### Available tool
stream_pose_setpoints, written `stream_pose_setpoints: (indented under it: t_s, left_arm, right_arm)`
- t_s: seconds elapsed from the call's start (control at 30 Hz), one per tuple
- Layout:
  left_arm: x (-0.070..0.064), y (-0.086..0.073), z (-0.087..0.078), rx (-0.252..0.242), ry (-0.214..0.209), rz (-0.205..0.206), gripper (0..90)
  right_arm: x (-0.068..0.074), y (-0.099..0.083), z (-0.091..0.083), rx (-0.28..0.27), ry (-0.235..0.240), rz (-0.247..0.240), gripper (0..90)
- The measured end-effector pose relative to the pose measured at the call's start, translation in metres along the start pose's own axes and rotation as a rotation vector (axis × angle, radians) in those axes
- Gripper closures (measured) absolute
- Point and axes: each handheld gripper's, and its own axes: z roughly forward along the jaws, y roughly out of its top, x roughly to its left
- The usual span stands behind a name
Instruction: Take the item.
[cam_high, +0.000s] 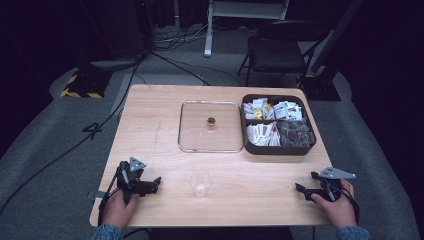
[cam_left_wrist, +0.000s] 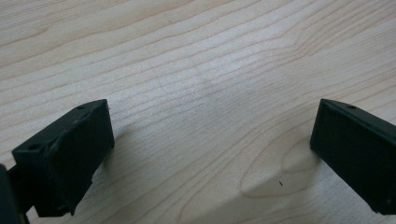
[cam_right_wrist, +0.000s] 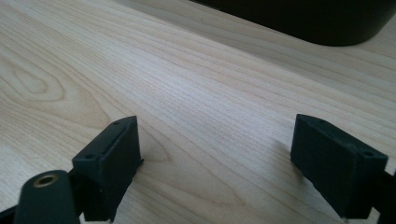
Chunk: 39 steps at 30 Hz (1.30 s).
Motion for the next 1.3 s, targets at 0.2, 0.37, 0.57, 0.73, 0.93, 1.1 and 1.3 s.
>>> stream_pose_setpoints:
  t_s: [0.2, 0.37, 0.57, 0.73, 0.93, 1.1, 1.3]
  left_arm:
    - [0.0, 0.0, 0.0, 0.0, 0.0, 0.0, 0.0]
    - [0.0, 0.0, 0.0, 0.0, 0.0, 0.0, 0.0]
    - [0.0, 0.0, 0.0, 0.001, 0.001, 0.0, 0.0]
    - [0.0, 0.001, 0.001, 0.002, 0.002, -0.002, 0.0]
    - [0.0, 0.001, 0.0, 0.002, 0.002, -0.002, 0.0]
    - [0.0, 0.001, 0.0, 0.002, 0.002, -0.002, 0.0]
    - [0.0, 0.001, 0.001, 0.002, 0.0, -0.004, 0.0]
  right_arm:
    - [-0.001, 0.001, 0.001, 0.0, 0.002, -0.002, 16.1]
    - [-0.001, 0.005, -0.003, -0.016, 0.02, 0.033, 22.1]
    - [-0.001, 0.019, -0.014, -0.056, -0.011, 0.053, 21.9]
    - [-0.001, 0.028, -0.022, -0.073, -0.005, 0.067, 22.2]
    - [-0.007, 0.045, -0.034, -0.106, -0.008, 0.097, 23.3]
    - [-0.014, 0.059, -0.039, -0.127, -0.002, 0.108, 23.2]
    - [-0.024, 0.076, -0.038, -0.136, -0.016, 0.127, 20.3]
